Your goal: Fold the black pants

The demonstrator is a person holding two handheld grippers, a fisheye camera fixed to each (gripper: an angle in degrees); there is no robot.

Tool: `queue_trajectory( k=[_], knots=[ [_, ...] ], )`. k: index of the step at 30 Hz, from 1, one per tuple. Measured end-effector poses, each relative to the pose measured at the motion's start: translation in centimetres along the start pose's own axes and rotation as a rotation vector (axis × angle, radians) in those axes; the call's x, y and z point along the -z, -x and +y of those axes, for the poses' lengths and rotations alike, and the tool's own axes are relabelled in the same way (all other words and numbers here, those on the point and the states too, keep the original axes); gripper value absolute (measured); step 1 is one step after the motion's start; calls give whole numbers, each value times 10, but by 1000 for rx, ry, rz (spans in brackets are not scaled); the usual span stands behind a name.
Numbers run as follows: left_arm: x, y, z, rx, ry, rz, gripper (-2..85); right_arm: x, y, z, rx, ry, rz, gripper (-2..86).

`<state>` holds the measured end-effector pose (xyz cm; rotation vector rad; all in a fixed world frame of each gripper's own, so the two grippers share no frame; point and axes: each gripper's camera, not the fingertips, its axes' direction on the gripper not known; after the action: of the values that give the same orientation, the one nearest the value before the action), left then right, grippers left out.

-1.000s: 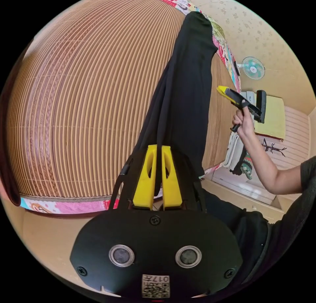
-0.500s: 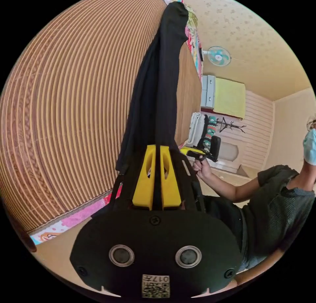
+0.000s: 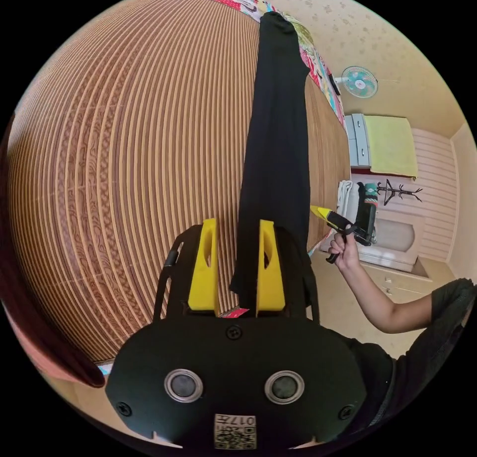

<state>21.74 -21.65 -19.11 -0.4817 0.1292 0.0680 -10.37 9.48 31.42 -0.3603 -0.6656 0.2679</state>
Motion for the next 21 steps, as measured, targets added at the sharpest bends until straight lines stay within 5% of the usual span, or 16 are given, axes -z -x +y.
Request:
queue_trajectory(
  k=[2, 11, 16, 21],
  knots=[
    [-11, -9, 5, -50, 1, -83, 71, -14, 0, -4, 26, 95, 73, 71],
    [-54, -48, 162, -86, 267, 152, 30, 22, -8, 131, -56, 342, 139, 39],
    [-27, -8, 138, 26, 32, 242, 117, 68, -40, 121, -103, 109, 17, 77],
    [-45, -11, 51, -71, 16, 314, 120, 74, -82, 61, -106, -6, -85, 118]
  ],
)
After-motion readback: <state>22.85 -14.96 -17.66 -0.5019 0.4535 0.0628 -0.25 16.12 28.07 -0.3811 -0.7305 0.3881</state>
